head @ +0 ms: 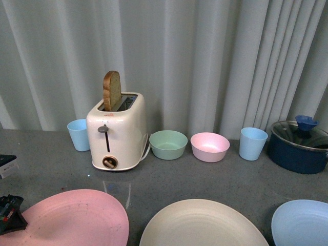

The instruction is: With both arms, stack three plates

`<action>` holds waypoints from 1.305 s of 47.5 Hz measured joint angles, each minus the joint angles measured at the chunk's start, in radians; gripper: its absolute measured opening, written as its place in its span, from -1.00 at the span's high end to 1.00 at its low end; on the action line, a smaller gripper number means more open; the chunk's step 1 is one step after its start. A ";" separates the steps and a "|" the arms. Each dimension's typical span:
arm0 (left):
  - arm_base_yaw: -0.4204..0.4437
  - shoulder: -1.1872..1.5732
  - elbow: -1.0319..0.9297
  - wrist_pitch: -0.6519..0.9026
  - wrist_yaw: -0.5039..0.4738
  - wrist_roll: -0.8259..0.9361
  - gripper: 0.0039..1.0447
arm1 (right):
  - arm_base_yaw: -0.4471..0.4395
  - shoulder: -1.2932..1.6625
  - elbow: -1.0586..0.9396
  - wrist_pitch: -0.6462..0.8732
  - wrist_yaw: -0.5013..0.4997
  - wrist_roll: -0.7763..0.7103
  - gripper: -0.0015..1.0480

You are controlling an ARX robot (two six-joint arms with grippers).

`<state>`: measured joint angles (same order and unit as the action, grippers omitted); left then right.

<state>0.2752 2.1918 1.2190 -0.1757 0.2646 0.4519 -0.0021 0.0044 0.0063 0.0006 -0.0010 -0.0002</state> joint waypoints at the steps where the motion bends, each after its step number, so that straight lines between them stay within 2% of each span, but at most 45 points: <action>1: -0.001 0.002 0.002 0.000 0.002 -0.002 -0.87 | 0.000 0.000 0.000 0.000 0.000 0.000 -0.86; 8: -0.007 0.011 0.003 0.008 0.001 -0.003 -0.83 | 0.000 0.000 0.000 0.000 0.000 0.000 -0.86; 14: -0.014 0.014 0.003 0.012 0.010 -0.011 -0.29 | 0.000 0.000 0.000 0.000 0.000 0.000 -0.86; 26: -0.025 0.014 0.002 0.012 0.032 -0.015 0.36 | 0.000 0.000 0.000 0.000 0.000 0.000 -0.86; 33: -0.030 0.014 0.001 0.014 0.053 -0.020 0.93 | 0.000 0.000 0.000 0.000 0.000 0.000 -0.86; 43: -0.028 0.013 0.004 -0.004 0.076 -0.035 0.93 | 0.000 0.000 0.000 0.000 0.000 0.000 -0.86; 53: -0.016 0.011 0.045 -0.104 0.133 -0.068 0.94 | 0.000 0.000 0.000 0.000 0.000 0.000 -0.86; 62: 0.002 0.009 0.121 -0.180 0.140 -0.066 0.94 | 0.000 0.000 0.000 0.000 0.000 0.000 -0.86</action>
<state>0.2775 2.2005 1.3399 -0.3561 0.4042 0.3855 -0.0021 0.0044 0.0063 0.0006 -0.0010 -0.0002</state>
